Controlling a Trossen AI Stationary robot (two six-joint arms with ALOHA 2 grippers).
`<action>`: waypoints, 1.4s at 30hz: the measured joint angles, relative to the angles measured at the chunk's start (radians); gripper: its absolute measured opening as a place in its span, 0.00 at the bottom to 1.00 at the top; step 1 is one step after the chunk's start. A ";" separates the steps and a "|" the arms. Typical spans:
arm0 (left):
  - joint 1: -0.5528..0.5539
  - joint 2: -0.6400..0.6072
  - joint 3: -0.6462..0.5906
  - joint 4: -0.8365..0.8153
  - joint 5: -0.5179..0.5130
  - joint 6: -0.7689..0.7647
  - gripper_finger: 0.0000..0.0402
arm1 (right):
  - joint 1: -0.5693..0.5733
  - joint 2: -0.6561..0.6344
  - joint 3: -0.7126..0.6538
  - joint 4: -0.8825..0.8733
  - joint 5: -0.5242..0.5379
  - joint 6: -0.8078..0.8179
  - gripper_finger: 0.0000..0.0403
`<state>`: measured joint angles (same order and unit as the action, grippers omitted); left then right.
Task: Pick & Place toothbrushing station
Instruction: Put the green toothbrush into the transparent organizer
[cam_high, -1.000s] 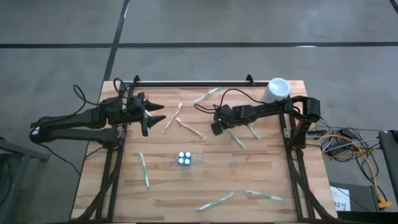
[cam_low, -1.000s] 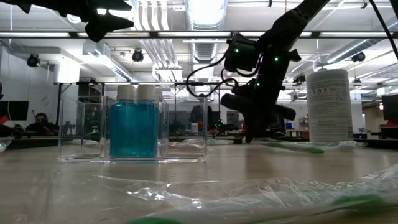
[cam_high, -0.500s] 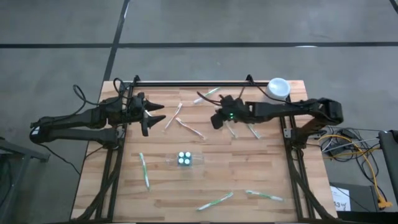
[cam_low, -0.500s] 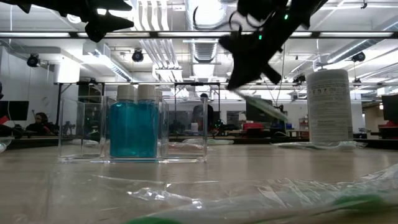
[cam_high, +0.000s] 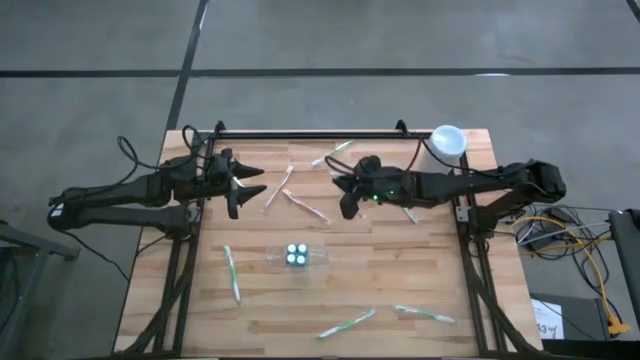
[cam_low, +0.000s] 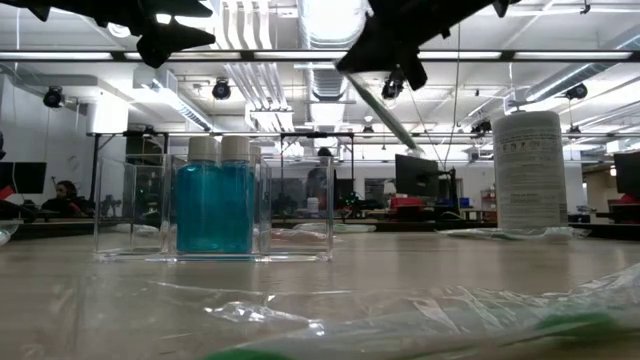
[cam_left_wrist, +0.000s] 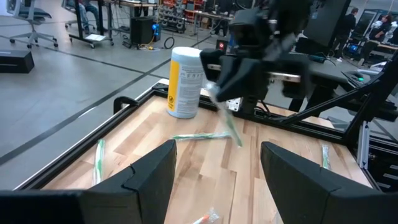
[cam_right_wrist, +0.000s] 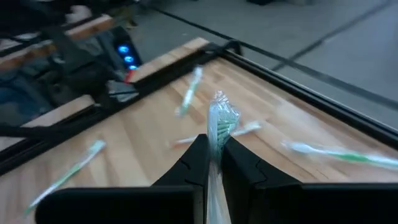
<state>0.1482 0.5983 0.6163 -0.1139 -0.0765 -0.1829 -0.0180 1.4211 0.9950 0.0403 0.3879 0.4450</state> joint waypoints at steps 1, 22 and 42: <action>0.000 0.000 0.000 0.000 0.000 0.000 0.60 | 0.011 0.000 -0.001 0.009 -0.002 -0.007 0.05; 0.000 0.000 0.000 0.000 0.003 0.000 0.60 | 0.150 -0.009 -0.238 0.709 -0.207 -0.158 0.05; 0.000 0.000 0.000 0.000 -0.001 0.000 0.60 | 0.182 0.308 -0.072 0.830 -0.208 -0.160 0.08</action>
<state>0.1482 0.5980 0.6163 -0.1139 -0.0772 -0.1833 0.1635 1.7289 0.9226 0.8698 0.1798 0.2850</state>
